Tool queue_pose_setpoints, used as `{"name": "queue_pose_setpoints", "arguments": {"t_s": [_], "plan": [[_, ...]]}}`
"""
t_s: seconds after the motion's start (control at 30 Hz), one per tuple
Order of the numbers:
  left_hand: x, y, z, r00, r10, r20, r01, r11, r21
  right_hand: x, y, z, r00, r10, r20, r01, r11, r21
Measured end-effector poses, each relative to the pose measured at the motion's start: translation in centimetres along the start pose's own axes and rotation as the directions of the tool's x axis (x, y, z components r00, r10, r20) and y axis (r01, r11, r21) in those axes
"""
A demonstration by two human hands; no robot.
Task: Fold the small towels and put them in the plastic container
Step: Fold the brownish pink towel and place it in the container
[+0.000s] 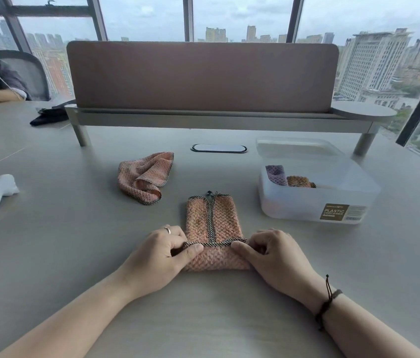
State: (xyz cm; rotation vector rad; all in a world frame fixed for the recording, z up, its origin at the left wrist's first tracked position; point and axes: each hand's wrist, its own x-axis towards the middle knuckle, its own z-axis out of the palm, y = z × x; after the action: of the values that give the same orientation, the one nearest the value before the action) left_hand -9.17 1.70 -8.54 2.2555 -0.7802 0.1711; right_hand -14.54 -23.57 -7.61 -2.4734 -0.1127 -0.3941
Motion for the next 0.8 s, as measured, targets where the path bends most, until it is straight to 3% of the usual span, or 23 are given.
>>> {"name": "queue_pose_setpoints", "arguments": {"t_s": [0.3, 0.37, 0.43, 0.53, 0.6, 0.7, 0.8], "plan": [[0.1, 0.3, 0.3, 0.982, -0.08, -0.173, 0.125, 0.955, 0.27, -0.3, 0.2, 0.3, 0.995, 0.05, -0.091, -0.074, 0.956, -0.283], [0.0, 0.3, 0.3, 0.978, -0.057, -0.2, 0.111, 0.957, 0.267, -0.4, 0.1, 0.1, 0.99, 0.065, -0.128, -0.102, 0.947, -0.305], [0.0, 0.7, 0.0, 0.975, 0.043, -0.217, 0.008, 0.974, 0.228, -0.5, 0.0, -0.1, 0.984, 0.014, -0.176, -0.063, 0.959, -0.277], [-0.4, 1.4, -0.2, 0.939, 0.319, -0.132, -0.292, 0.937, 0.191, -0.9, -0.1, -0.3, 0.951, -0.204, -0.234, 0.148, 0.961, -0.235], [-0.7, 1.7, -0.1, 0.897, 0.442, -0.018, -0.433, 0.885, 0.172, -1.3, -0.4, -0.3, 0.921, -0.341, -0.187, 0.295, 0.926, -0.234], [-1.1, 1.9, -0.1, 0.883, 0.451, 0.128, -0.468, 0.862, 0.194, -1.8, -0.7, -0.2, 0.889, -0.455, -0.054, 0.429, 0.867, -0.252], [-1.2, 1.8, -0.3, 0.904, 0.378, 0.202, -0.417, 0.885, 0.209, -1.8, -0.7, -0.2, 0.889, -0.453, 0.065, 0.454, 0.855, -0.249]]}}
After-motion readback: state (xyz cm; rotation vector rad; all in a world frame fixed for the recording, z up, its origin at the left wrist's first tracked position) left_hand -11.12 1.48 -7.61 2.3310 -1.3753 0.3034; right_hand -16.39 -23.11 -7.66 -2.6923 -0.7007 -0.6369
